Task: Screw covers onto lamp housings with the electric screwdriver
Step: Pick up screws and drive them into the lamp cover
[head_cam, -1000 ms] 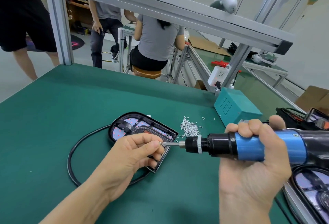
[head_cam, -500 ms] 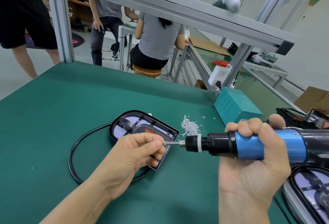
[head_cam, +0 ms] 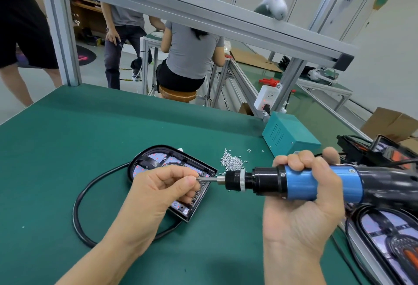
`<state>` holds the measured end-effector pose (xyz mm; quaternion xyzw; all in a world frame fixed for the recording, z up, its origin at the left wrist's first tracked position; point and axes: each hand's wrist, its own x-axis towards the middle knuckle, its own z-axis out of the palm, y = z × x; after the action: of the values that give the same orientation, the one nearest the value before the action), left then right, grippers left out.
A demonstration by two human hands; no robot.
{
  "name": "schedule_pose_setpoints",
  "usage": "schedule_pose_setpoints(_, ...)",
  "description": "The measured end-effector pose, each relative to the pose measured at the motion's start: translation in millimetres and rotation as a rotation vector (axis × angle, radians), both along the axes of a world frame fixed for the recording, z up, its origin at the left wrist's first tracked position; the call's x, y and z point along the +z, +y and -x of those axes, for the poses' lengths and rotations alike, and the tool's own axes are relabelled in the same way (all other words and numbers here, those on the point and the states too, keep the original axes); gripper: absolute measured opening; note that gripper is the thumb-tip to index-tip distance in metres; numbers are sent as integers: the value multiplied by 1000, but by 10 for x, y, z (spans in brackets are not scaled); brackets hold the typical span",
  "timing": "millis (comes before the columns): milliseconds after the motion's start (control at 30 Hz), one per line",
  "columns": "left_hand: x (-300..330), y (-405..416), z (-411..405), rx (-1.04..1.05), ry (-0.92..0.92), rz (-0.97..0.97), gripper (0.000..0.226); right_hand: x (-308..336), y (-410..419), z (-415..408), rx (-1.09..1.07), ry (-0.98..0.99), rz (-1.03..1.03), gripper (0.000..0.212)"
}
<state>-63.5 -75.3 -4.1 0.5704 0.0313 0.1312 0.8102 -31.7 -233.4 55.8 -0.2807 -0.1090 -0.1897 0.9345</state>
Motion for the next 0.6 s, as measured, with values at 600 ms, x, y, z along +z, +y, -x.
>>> schedule_pose_setpoints(600,-30,11,-60,-50,22,-41,28,-14,-57,-13,46,43,-54,35)
